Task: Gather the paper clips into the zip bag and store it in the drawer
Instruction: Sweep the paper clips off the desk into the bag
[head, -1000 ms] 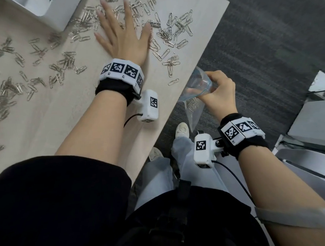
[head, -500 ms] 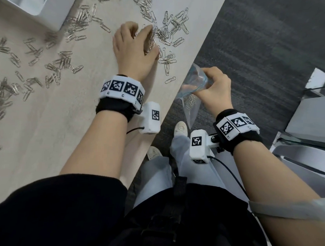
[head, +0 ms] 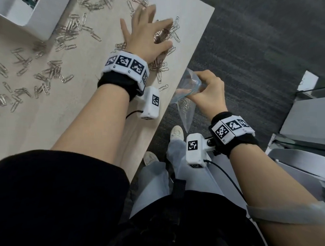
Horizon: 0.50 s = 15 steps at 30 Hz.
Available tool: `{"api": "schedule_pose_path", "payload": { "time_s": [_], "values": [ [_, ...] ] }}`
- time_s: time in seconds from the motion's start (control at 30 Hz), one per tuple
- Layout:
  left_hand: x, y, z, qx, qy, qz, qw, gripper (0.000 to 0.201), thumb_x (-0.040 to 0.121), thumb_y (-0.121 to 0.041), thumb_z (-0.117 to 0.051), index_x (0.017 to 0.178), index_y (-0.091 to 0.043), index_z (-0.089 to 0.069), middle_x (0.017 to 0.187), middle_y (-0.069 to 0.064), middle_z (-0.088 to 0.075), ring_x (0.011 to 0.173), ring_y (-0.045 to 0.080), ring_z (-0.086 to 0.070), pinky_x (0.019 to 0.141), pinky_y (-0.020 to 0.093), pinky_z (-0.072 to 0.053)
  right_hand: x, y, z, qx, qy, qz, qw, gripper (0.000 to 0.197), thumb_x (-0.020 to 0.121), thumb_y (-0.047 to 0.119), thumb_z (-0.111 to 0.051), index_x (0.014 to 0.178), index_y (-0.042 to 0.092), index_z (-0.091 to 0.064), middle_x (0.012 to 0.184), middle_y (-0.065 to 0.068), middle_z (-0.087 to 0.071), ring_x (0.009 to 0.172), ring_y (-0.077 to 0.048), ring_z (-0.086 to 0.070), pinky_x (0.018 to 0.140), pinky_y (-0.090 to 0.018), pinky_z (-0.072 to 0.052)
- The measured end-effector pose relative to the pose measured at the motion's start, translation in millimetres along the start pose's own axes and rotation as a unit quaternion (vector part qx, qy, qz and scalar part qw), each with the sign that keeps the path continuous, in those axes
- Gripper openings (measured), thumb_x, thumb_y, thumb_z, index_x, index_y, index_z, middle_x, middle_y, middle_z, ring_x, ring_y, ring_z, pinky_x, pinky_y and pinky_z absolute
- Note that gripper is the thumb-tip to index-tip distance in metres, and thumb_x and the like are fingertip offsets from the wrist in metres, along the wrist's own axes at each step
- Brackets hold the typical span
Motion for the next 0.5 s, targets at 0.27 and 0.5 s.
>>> {"api": "schedule_pose_path", "payload": {
  "time_s": [0.27,0.5],
  "values": [
    [-23,12,12,-0.017,-0.094,0.058,0.994,0.016,0.077,-0.034,-0.062,0.09,-0.03,-0.07,0.101,-0.004,-0.057,0.115,0.022,-0.042,0.095,0.033,-0.028,1,3,2,0.0,-0.001,-0.002,1.0,0.025,0.071,0.013,-0.078,0.094,0.011,-0.069,0.091,-0.005,-0.062,0.084,-0.011,-0.056,0.063,-0.004,-0.039],
    [-16,-6,17,-0.054,-0.099,0.001,0.994,0.028,0.073,-0.046,-0.062,0.098,-0.036,-0.067,0.123,-0.012,-0.051,0.123,0.013,-0.036,0.097,0.032,-0.02,5,3,3,0.01,0.003,0.0,1.0,0.027,0.068,0.017,-0.082,0.091,0.017,-0.067,0.088,-0.001,-0.062,0.083,-0.014,-0.059,0.064,-0.009,-0.042]
  ]
}}
Point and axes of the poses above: each hand's wrist, its own x-axis towards the middle knuckle, its own z-axis out of the back of the hand, y = z × x, the point moved 3 cm from there along x, towards the middle knuckle
